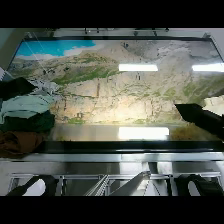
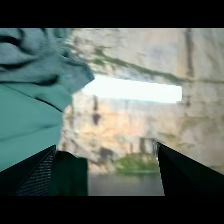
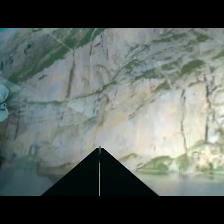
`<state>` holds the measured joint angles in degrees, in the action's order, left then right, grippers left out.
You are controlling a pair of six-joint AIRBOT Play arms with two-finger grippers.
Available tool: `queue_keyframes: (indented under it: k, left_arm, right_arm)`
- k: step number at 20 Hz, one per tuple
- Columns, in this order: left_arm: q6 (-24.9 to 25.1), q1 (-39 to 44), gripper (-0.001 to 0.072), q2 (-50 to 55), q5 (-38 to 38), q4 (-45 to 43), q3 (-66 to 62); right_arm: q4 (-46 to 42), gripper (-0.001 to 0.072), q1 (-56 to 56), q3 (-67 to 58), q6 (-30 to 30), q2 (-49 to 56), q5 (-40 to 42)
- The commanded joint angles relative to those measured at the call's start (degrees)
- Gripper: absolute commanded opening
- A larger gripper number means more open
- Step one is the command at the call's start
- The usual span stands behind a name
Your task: Fold the shirts.
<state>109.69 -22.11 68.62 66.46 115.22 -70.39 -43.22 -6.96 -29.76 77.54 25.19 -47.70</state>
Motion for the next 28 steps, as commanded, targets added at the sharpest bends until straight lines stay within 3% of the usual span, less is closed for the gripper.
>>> queue_keyframes:
  k: [1, 6, 7, 9, 10, 13, 17, 21, 24, 28]
  left_arm:
    - [-0.6, -3.0, 0.072, 21.4, 2.2, -2.1, -15.8]
    - [-5.0, -1.8, 0.0718, 40.6, 8.1, -2.1, -31.0]
    - [-5.0, -1.0, 0.0628, 42.5, 8.0, -2.2, -33.2]
    - [-4.2, 1.0, 0.0126, 45.7, 9.2, -3.2, -37.6]
    - [-2.9, 2.2, -0.0005, 47.0, 10.6, -3.1, -39.8]
    - [-1.5, 7.4, 0.0019, 48.3, 14.7, 1.2, -44.7]
    - [4.9, 17.9, 0.0019, 46.1, 15.6, 24.2, -47.1]
    - [7.2, 33.1, 0.002, 45.1, 22.6, 27.8, -46.5]
    - [10.3, 44.8, 0.002, 45.3, 22.0, 28.3, -44.1]
    - [10.8, 54.7, 0.0021, 47.6, 22.0, 28.3, -42.2]
  right_arm:
    - [0.6, 0.0017, 0.0, 0.0, 0.0, -0.1, 1.4]
    - [1.0, 0.0017, 0.0, 0.0, 0.0, 0.0, 1.4]
    - [1.0, 0.0017, 0.0, 0.0, 0.0, 0.0, 1.4]
    - [1.0, 0.0017, 0.0, 0.0, 0.0, 0.0, 1.4]
    - [1.1, 0.0017, 0.0, 0.0, 0.0, 0.0, 1.4]
    - [1.1, 0.0017, 0.0, 0.0, 0.0, 0.0, 1.4]
    - [1.0, 0.0017, 0.0, 0.0, 0.0, 0.0, 1.4]
    - [1.0, 0.0017, 0.0, 0.0, 0.0, 0.0, 1.4]
    - [1.0, 0.0017, 0.0, 0.0, 0.0, 0.0, 1.4]
    - [1.0, 0.0017, 0.0, 0.0, 0.0, 0.0, 1.2]
